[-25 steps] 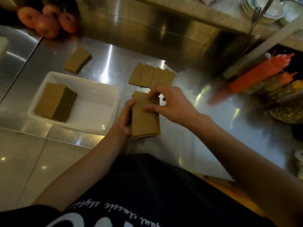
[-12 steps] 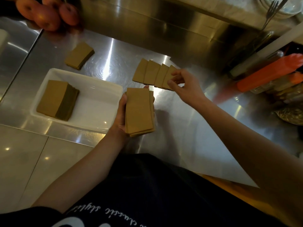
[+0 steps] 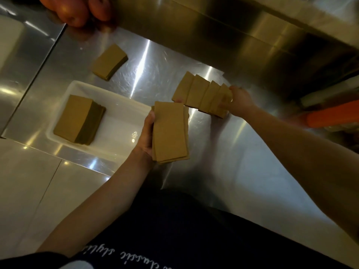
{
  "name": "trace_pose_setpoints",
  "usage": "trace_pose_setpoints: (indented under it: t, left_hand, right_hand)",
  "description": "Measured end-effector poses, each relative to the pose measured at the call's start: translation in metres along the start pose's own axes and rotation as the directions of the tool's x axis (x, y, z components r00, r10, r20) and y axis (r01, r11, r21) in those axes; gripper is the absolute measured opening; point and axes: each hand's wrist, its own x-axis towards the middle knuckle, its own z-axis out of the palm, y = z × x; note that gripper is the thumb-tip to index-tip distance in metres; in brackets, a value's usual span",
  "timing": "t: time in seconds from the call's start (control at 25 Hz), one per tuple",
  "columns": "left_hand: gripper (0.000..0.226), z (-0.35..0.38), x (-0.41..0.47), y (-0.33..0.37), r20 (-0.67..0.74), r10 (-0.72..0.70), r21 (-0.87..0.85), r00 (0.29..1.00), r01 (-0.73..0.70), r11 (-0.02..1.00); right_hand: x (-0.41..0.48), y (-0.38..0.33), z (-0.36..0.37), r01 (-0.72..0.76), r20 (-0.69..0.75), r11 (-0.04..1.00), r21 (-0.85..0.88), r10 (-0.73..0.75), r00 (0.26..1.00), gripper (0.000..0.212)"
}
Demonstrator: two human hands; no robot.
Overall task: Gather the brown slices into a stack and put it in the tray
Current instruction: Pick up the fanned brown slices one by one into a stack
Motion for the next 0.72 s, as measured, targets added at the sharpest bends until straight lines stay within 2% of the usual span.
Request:
trace_pose_setpoints:
  t: [0.12, 0.36, 0.48, 0.6, 0.68, 0.72]
  left_hand:
    - [0.091, -0.004, 0.004, 0.006, -0.032, 0.009, -0.021, 0.999, -0.010, 1.000]
    - [0.108, -0.004, 0.015, 0.009, 0.040, 0.004, 0.007, 0.999, -0.004, 1.000]
    - [0.114, -0.004, 0.018, 0.008, 0.042, -0.007, 0.018, 0.999, 0.006, 1.000]
    - [0.114, -0.004, 0.019, 0.008, 0.042, -0.007, 0.032, 0.999, 0.005, 0.999]
    - [0.114, -0.004, 0.019, 0.008, 0.033, 0.001, 0.045, 0.999, -0.003, 0.999]
    - [0.114, -0.004, 0.019, 0.008, 0.033, 0.010, 0.056, 0.999, -0.012, 0.998]
  right_hand:
    - [0.018, 0.006, 0.008, -0.107, 0.061, 0.994, -0.030, 0.109, 0.992, 0.076]
    - [0.026, 0.023, 0.020, -0.137, -0.034, 0.990, -0.013, 0.137, 0.990, 0.091]
    - [0.021, 0.027, 0.017, -0.125, -0.071, 0.961, 0.247, 0.146, 0.987, 0.081]
    - [0.019, 0.023, 0.006, -0.090, 0.027, 0.851, 0.517, 0.090, 0.996, 0.063]
    - [0.027, 0.013, -0.004, -0.110, 0.100, 0.764, 0.636, 0.060, 0.993, 0.063]
    - [0.032, 0.007, -0.008, -0.122, 0.127, 0.765, 0.633, 0.053, 0.990, 0.068]
